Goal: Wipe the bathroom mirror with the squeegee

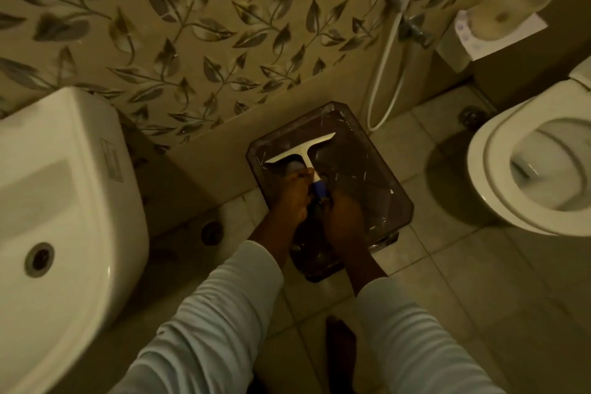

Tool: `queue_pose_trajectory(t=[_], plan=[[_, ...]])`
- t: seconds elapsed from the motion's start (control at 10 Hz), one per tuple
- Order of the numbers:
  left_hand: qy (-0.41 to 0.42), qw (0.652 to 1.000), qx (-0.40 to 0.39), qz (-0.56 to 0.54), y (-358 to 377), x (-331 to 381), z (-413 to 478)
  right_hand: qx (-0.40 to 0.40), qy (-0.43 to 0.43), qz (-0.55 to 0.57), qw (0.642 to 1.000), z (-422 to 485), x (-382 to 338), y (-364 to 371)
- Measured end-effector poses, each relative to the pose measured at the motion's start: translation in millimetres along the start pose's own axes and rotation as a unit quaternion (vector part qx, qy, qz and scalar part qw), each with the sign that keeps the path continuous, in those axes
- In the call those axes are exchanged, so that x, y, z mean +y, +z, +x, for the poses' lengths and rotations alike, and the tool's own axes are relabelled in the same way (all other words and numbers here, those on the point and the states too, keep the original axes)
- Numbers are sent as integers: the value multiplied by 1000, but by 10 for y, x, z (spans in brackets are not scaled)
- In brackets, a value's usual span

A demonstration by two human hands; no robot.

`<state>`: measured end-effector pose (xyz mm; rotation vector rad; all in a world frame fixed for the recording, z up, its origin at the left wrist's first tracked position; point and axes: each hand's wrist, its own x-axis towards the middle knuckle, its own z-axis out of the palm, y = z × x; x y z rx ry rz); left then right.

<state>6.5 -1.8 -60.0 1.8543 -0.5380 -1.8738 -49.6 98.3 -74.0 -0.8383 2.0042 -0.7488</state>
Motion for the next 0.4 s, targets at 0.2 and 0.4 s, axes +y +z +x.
queue_pose_trajectory(t=[0.2,0.4], plan=[[-1,999,26,25,40,53,-69,-25,45,2,999,-18,-28,-20],[57,995,70,49,18,267,-409,-9,19,-50,999,-180,-246,-244]])
